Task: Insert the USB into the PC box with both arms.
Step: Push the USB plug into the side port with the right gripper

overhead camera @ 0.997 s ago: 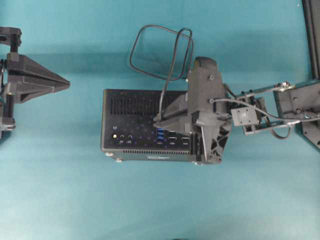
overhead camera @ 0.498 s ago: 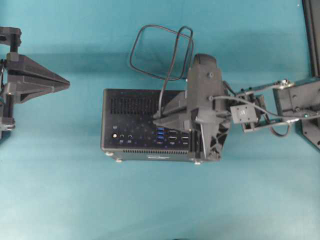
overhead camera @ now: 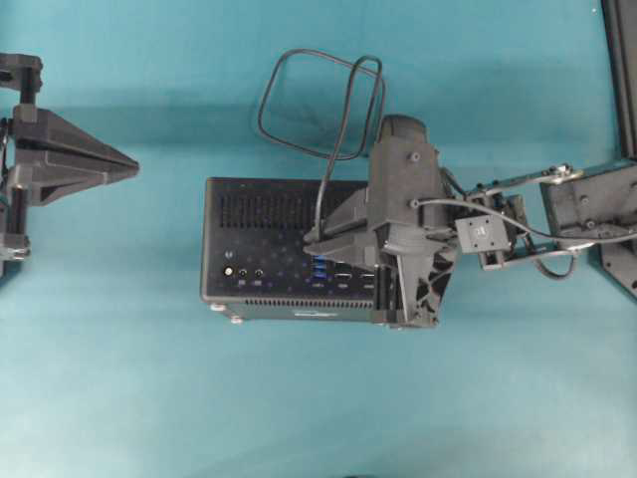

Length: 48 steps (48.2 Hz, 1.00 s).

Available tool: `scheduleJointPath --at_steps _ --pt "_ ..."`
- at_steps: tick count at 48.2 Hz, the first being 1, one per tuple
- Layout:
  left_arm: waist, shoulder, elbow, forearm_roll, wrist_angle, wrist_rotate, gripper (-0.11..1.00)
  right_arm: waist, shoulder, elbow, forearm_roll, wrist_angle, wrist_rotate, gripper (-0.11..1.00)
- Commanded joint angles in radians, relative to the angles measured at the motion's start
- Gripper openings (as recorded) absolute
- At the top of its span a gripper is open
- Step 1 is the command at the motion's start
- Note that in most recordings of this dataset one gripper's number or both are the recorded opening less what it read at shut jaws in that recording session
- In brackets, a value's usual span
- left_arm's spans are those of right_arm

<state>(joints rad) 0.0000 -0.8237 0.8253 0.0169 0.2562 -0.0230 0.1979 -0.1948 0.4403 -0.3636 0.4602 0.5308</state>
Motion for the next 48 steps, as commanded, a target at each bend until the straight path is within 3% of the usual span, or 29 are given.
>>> scheduleJointPath --at_steps 1,10,28,48 --pt "-0.002 -0.003 -0.009 0.002 -0.009 0.002 0.08 -0.002 0.021 0.008 -0.011 0.029 0.0 0.1" --pt "-0.002 -0.003 -0.009 0.002 -0.009 0.002 0.08 -0.02 0.025 0.008 -0.014 0.017 -0.005 0.1" --pt "0.0 -0.005 -0.008 0.002 -0.009 0.002 0.07 0.049 0.051 0.005 0.025 -0.017 0.011 0.1" --pt "-0.002 -0.009 -0.008 0.003 -0.009 0.002 0.07 -0.021 0.031 0.005 -0.012 0.015 0.006 0.1"
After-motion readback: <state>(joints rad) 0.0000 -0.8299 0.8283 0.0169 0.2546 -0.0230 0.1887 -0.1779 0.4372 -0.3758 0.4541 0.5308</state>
